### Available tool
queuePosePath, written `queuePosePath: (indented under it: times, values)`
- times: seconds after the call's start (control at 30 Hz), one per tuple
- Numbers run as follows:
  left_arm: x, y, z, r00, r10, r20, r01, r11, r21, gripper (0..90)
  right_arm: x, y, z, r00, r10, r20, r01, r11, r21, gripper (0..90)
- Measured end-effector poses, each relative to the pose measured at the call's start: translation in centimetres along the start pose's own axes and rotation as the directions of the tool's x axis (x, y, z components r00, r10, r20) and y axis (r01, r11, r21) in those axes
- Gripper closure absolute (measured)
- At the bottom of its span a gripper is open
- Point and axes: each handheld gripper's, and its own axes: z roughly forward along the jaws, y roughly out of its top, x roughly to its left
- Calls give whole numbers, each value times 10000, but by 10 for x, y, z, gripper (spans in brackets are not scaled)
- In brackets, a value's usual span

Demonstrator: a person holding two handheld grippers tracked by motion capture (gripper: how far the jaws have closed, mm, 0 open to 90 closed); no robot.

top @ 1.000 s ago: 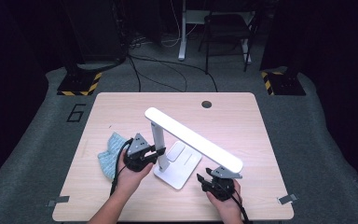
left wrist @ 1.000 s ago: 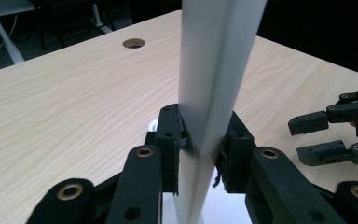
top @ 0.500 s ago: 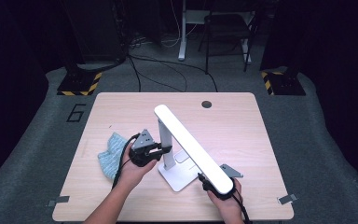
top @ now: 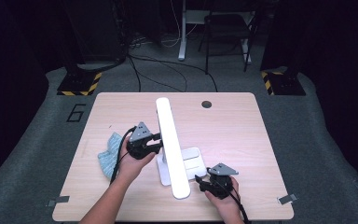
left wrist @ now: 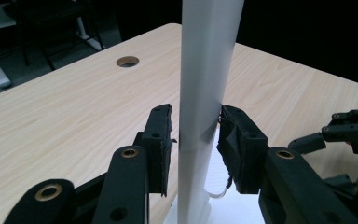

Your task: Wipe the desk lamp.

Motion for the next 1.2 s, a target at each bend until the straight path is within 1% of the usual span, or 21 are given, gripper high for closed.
queuePosePath:
  times: [0.03, 0.07, 0.1, 0.17, 0.2, 0.33, 0.4, 0.43, 0.53, 0.57, 0.6, 0.63, 0.67, 0.7, 0.73, 0.8, 0.9, 0.93, 1.03, 1.13, 1.2]
  values:
    - [0, 0, 0, 10000, 0, 0, 0, 10000, 0, 646, 0, 0, 0, 10000, 0, 0, 0, 10000, 0, 398]
    - [0, 1, -1, 10000, -50, 0, 50, 10000, -22, 646, 0, 0, 1, 9998, -175, 10, 175, 9998, -38, 393]
    - [1, 1, -1, 10000, -77, -18, 77, 9999, -82, 650, 2, 1, 2, 9996, -281, -33, 281, 9995, 113, 380]
    - [0, 1, -1, 9998, -190, -107, 189, 9998, -103, 672, 4, 2, 5, 9995, -320, -35, 321, 9992, 248, 357]
    - [1, 2, -1, 9998, -180, -117, 179, 9998, -46, 678, 6, 2, 7, 9996, -297, 41, 295, 9986, 447, 350]
    - [2, 2, -2, 9994, -296, -193, 298, 9995, 57, 678, 6, 4, 10, 9993, -327, 184, 317, 9981, 535, 314]
    - [2, 1, -5, 9989, -329, -320, 327, 9994, -61, 678, 5, 5, 12, 9996, -293, 35, 289, 9969, 730, 304]
    - [2, 1, -5, 9989, -329, -320, 327, 9994, -61, 679, 3, 6, 13, 9991, -413, -77, 418, 9956, 835, 291]
    - [3, -2, -9, 9990, -341, -304, 339, 9994, -59, 679, 2, 8, 16, 9988, -495, -48, 497, 9950, 866, 291]
    - [3, -2, -10, 9987, -453, -231, 453, 9990, -7, 688, 1, 10, 17, 9991, -395, -163, 409, 9945, 963, 292]
    - [3, -2, -10, 9988, -388, -303, 386, 9992, -41, 697, 1, 11, 18, 9988, -426, -250, 447, 9947, 923, 297]
    - [3, -2, -10, 9986, -426, -301, 425, 9991, -39, 709, 3, 11, 18, 9995, -247, -188, 266, 9937, 1090, 296]
    - [3, -1, -10, 9987, -376, -342, 376, 9993, -4, 710, 3, 12, 18, 9989, -434, -173, 450, 9934, 1051, 298]
    - [4, -1, -10, 9988, -368, -309, 368, 9993, 3, 710, 3, 12, 18, 9988, -453, -159, 467, 9935, 1043, 302]
    - [4, 0, -9, 9988, -321, -359, 323, 9995, 56, 708, 5, 12, 17, 9995, -292, -146, 306, 9933, 1118, 312]
    - [6, 0, -8, 9985, -275, -466, 276, 9996, 26, 707, 6, 12, 16, 9994, -229, -255, 256, 9936, 1101, 337]
    - [11, 1, -7, 9972, -537, -525, 536, 9986, -22, 715, 10, 11, 15, 9990, -292, -348, 325, 9943, 1014, 356]
    - [12, 0, -6, 9971, -605, -470, 602, 9982, -67, 718, 12, 11, 15, 9986, -452, -276, 479, 9934, 1040, 358]
    - [16, 1, -5, 9967, -736, -346, 736, 9973, -11, 724, 17, 11, 16, 9978, -631, -192, 648, 9921, 1077, 358]
    - [17, 2, -3, 9952, -868, -445, 866, 9962, -70, 724, 18, 13, 17, 9957, -911, -153, 921, 9911, 957, 367]
    - [18, 3, -2, 9952, -880, -418, 877, 9961, -73, 724, 19, 13, 18, 9966, -809, -129, 818, 9919, 975, 369]
